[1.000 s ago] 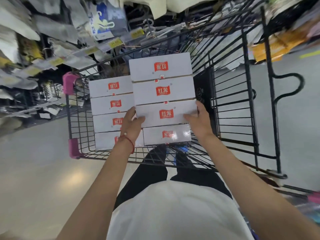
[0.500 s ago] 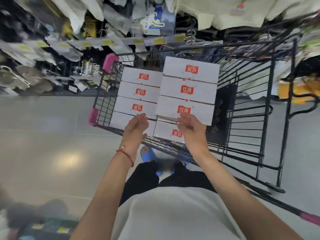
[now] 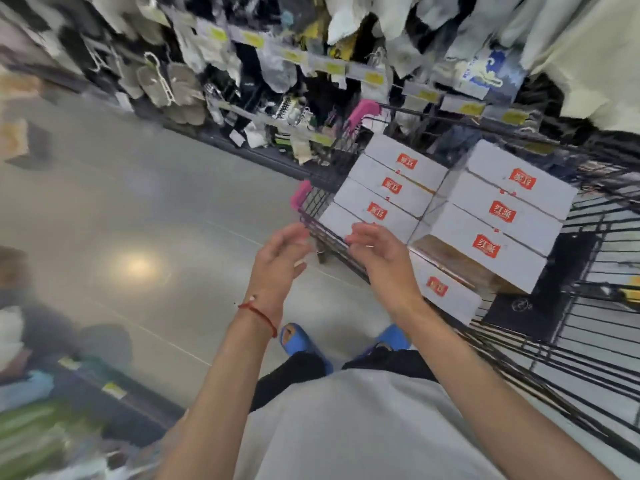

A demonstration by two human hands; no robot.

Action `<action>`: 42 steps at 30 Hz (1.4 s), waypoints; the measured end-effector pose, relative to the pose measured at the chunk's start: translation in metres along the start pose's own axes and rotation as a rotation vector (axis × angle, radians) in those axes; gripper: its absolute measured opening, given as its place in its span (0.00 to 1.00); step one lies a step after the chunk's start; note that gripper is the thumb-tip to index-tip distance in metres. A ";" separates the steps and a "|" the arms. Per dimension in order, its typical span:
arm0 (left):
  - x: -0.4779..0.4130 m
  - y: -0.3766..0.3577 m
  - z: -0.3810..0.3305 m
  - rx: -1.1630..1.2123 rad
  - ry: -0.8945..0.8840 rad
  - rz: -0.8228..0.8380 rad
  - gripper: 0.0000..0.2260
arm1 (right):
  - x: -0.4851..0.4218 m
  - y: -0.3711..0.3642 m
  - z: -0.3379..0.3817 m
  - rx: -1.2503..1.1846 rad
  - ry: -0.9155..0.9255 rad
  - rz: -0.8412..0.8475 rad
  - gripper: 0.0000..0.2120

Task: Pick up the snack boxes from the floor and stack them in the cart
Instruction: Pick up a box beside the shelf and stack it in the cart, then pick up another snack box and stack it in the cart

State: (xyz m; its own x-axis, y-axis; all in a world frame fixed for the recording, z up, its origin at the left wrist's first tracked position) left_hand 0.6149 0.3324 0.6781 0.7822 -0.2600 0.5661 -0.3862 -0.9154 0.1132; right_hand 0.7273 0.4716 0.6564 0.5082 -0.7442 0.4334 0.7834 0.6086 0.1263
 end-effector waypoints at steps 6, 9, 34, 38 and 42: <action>-0.013 0.121 -0.008 0.115 -0.030 -0.084 0.11 | 0.032 -0.128 0.019 0.025 0.050 0.159 0.14; -0.021 0.175 -0.010 0.177 -0.030 -0.170 0.11 | 0.044 -0.185 0.030 0.051 0.081 0.242 0.15; -0.213 0.431 -0.096 0.483 0.059 -0.733 0.12 | -0.055 -0.586 0.137 0.241 -0.018 0.824 0.13; -0.246 0.459 -0.114 0.528 0.066 -0.772 0.12 | -0.070 -0.640 0.156 0.258 -0.029 0.878 0.13; -0.285 0.498 -0.123 0.584 0.085 -0.807 0.11 | -0.085 -0.701 0.164 0.294 -0.028 0.926 0.14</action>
State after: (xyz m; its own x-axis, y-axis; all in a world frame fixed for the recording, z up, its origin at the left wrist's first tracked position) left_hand 0.1399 -0.0118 0.6735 0.6583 0.5080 0.5555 0.5637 -0.8218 0.0835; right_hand 0.0762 0.1534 0.6777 0.8667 0.0686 0.4940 -0.0449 0.9972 -0.0596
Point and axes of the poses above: each hand's wrist, its own x-axis away from the middle knuckle, its own y-axis out of the back of the hand, z = x × y, the point moved 6 cm from there along -x, towards the middle knuckle, and after that the axes turned 9 degrees about -z, right-handed, at the moved point
